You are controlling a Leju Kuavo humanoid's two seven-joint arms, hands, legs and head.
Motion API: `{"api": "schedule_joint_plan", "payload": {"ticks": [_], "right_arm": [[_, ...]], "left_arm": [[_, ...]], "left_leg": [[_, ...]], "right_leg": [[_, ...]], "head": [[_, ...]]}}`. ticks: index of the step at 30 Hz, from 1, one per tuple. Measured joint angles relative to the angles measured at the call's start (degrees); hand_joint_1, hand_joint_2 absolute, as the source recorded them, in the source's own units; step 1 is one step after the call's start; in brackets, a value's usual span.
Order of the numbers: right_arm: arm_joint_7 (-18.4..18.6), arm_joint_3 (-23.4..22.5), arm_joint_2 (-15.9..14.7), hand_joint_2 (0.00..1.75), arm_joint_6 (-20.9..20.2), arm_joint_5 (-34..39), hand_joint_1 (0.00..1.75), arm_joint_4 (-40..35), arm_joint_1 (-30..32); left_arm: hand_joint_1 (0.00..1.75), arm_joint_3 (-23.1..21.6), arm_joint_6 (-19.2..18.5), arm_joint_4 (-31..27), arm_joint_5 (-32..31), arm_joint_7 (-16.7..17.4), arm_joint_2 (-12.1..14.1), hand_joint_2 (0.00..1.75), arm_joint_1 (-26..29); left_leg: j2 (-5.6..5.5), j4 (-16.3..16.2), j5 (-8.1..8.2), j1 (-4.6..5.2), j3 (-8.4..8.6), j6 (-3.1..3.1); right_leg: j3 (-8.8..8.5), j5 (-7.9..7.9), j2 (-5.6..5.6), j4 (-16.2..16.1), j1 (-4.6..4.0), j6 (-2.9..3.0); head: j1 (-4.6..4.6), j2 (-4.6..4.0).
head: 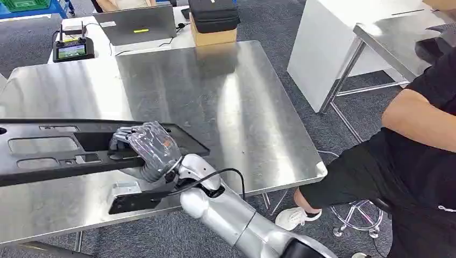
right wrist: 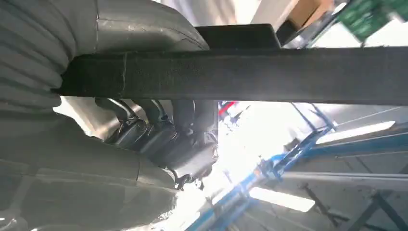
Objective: Take the parts from the cabinet and place them on the table.
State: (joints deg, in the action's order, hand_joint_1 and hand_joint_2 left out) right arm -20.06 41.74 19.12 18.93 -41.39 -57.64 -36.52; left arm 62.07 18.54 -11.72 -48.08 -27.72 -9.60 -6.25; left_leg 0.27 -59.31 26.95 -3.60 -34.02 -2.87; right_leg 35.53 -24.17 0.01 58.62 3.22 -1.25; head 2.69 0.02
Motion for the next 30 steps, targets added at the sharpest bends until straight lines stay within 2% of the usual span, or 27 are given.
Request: {"api": "schedule_joint_plan", "payload": {"ticks": [1,2,3,4,5,6,9,11,12,16,20,21,23,24,30], "right_arm": [[1.9,0.8,0.3,1.75,0.9,-1.0,1.75,1.1,-1.5],[4.4,2.3,0.9,1.75,1.7,-1.8,1.75,2.6,-3.4],[6.8,3.8,1.1,1.75,2.1,-2.5,1.75,3.5,-5.0],[8.7,5.7,1.3,1.75,2.4,-3.3,1.75,4.7,-6.4],[10.1,7.2,1.2,1.75,2.7,-4.0,1.75,5.8,-7.5],[11.3,8.4,1.2,1.75,3.2,-4.9,1.75,6.7,-8.3],[15.7,13.2,1.2,1.75,3.7,-6.8,1.75,10.3,-11.4],[18.3,17.0,1.2,1.75,3.7,-7.7,1.75,13.3,-13.5],[19.1,18.6,1.2,1.75,3.6,-7.9,1.75,14.7,-14.0],[20.1,23.3,1.2,1.75,3.0,-6.5,1.75,20.8,-15.6],[20.4,25.3,1.1,1.75,3.2,-7.0,1.75,26.4,-17.1],[20.7,25.8,1.1,1.75,3.1,-7.2,1.75,27.8,-17.3],[21.3,26.8,1.1,1.75,3.1,-8.0,1.75,30.4,-17.7],[21.5,27.2,1.0,0.0,3.1,-8.2,0.0,31.6,-17.7],[22.5,27.9,0.9,0.0,3.1,-7.3,0.0,36.7,-18.1]], "left_arm": [[0.0,0.0,-0.4,0.3,-0.5,0.3,-0.5,1.75,0.0],[0.0,0.0,-0.5,0.3,-0.6,0.4,-0.3,1.75,-0.1],[0.0,0.0,-0.9,0.3,-0.9,0.8,-0.1,1.75,-0.3],[0.0,0.0,-0.9,0.3,-1.0,0.9,-0.2,1.75,-0.2],[0.0,0.0,-0.9,0.4,-1.2,0.9,-0.3,1.75,-0.2],[0.0,0.0,-0.9,0.4,-1.3,0.9,-0.3,1.75,-0.3],[0.0,-0.1,-0.9,0.4,-1.8,1.2,-0.4,1.75,-0.3],[0.0,-0.1,-1.1,0.4,-2.4,1.2,-0.5,1.75,-0.3],[0.0,-0.1,-1.2,0.4,-2.5,1.2,-0.6,1.75,-0.3],[0.0,-0.3,-2.2,0.4,-3.6,0.7,-0.6,1.75,-0.4],[0.0,-0.4,-2.6,0.4,-4.2,0.3,-0.6,1.75,-0.5],[0.0,-0.4,-2.6,0.4,-4.4,0.3,-0.6,1.75,-0.5],[0.0,-0.4,-2.8,0.4,-4.7,0.2,-0.6,1.75,-0.5],[0.0,-0.4,-2.8,0.4,-4.7,0.2,-0.6,1.75,-0.5],[0.0,-0.7,-2.1,0.4,-5.9,0.8,-0.6,1.75,-0.5]], "left_leg": [[-0.58,-1.5,0.11,0.46,-0.58,-0.33],[-0.38,-0.4,1.74,0.94,-0.93,0.46],[-0.76,-1.0,0.95,1.1,-0.91,2.0],[-0.76,-0.9,0.69,1.21,-0.92,2.46],[-0.75,-0.7,0.25,1.05,-0.37,2.54],[-0.91,-0.7,0.23,1.17,-0.36,2.57],[-1.32,-0.5,0.23,1.19,-0.18,2.65],[-1.42,-0.3,0.22,1.2,0.05,2.68],[-1.43,-0.1,0.19,1.21,0.17,2.73],[-1.46,-0.1,0.33,1.44,0.24,2.98],[-1.41,-0.1,0.41,1.69,0.26,3.11],[-1.41,0.0,0.47,1.75,0.3,3.21],[-1.39,0.0,0.48,1.84,0.34,3.22],[-1.39,0.0,0.48,1.84,0.35,3.23],[-1.31,0.4,0.47,1.84,0.62,3.21]], "right_leg": [[-0.21,-0.09,-0.03,-0.4,-0.4,-0.6],[-0.05,-0.1,0.06,0.1,-0.48,-0.99],[0.09,-0.18,0.06,-0.1,-1.23,-1.29],[-0.1,-0.13,0.05,-0.4,-1.31,-1.46],[0.05,-0.31,0.06,-0.3,-1.5,-1.68],[-0.23,-0.12,0.06,-0.5,-1.13,-1.36],[-1.06,-0.06,-0.03,-1.7,-1.22,-1.29],[-1.64,0.18,-0.06,-2.3,-1.22,-0.91],[-1.84,0.19,-0.06,-2.5,-1.22,-0.91],[-1.98,0.33,-0.14,-2.7,-1.22,-0.82],[-1.79,0.35,-0.17,-2.7,-1.4,-0.96],[-1.75,0.32,-0.17,-2.7,-1.4,-1.11],[-1.75,0.25,-0.17,-2.8,-1.38,-2.36],[-1.74,0.28,-0.16,-2.8,-1.38,-2.45],[-1.67,0.27,-0.15,-2.7,-1.45,-2.45]], "head": [[-0.04,0.0],[-0.67,0.0],[-0.35,0.0],[0.09,0.0],[0.09,0.0],[0.11,0.0],[0.2,0.0],[0.2,0.0],[0.2,0.0],[0.2,0.0],[0.2,0.0],[0.2,0.0],[0.17,0.0],[0.17,0.0],[0.17,0.0]]}}
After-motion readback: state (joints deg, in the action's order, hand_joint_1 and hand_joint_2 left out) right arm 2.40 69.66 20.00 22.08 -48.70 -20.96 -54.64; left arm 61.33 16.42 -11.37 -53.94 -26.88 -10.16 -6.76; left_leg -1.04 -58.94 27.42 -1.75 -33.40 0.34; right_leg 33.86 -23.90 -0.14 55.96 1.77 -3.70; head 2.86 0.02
